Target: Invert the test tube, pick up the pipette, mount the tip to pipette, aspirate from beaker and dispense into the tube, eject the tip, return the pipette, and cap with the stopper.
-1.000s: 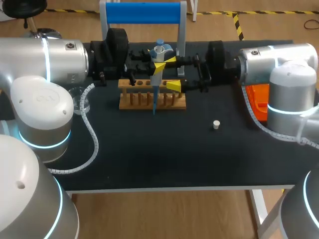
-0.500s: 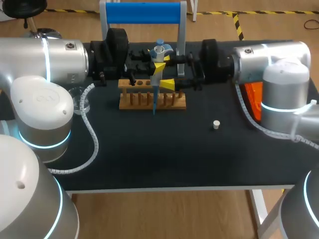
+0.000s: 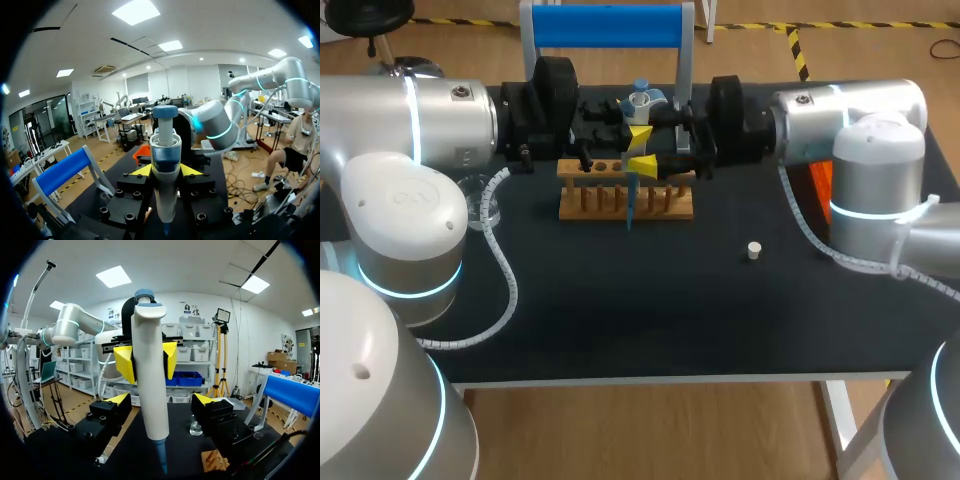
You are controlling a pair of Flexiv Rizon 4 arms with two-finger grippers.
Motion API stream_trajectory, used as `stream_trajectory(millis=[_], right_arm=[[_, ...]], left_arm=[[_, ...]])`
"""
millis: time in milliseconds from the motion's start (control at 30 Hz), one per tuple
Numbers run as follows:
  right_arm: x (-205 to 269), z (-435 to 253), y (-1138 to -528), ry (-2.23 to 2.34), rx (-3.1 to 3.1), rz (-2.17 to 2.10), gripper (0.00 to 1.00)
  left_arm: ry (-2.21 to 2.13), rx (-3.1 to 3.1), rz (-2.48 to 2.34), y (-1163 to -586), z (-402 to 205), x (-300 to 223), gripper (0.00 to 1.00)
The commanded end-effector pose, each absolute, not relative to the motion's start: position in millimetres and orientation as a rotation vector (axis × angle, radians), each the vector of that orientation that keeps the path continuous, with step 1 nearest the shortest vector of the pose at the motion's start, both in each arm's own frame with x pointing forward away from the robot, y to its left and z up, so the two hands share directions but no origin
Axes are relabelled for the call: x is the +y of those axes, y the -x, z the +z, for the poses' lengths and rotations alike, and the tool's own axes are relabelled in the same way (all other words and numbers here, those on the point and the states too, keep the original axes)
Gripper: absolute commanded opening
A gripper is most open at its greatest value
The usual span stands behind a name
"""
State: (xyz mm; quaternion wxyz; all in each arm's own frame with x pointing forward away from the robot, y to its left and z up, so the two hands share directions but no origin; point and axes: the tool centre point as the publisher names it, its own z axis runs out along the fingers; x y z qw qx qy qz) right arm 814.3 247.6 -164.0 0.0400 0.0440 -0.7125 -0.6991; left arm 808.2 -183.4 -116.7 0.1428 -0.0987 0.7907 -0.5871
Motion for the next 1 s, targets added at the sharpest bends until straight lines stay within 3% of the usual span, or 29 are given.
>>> stream_trajectory(millis=[33,267,400,900,967,1000], right_arm=[[252.8,-165.4,-816.7,-0.142,-2.177,-2.143,0.73],[255.8,-164.3,-815.2,-0.148,-2.169,-2.148,0.62],[256.3,-164.2,-814.6,-0.151,-2.167,-2.147,0.5],[258.6,-163.9,-812.7,-0.166,-2.152,-2.148,0.4],[258.7,-163.9,-812.8,-0.166,-2.15,-2.151,0.34],[258.7,-163.9,-812.8,-0.166,-2.15,-2.151,0.26]], left_arm=[[0.283,2.278,-1.696,-808.1,-117.0,-182.9,0.0],[0.283,2.278,-1.696,-808.1,-117.0,-182.9,0.0],[0.283,2.278,-1.696,-808.1,-117.0,-182.9,0.0],[0.283,2.278,-1.696,-808.1,-117.0,-182.9,0.0],[0.283,2.278,-1.696,-808.1,-117.0,-182.9,0.0],[0.283,2.278,-1.696,-808.1,-117.0,-182.9,0.0]])
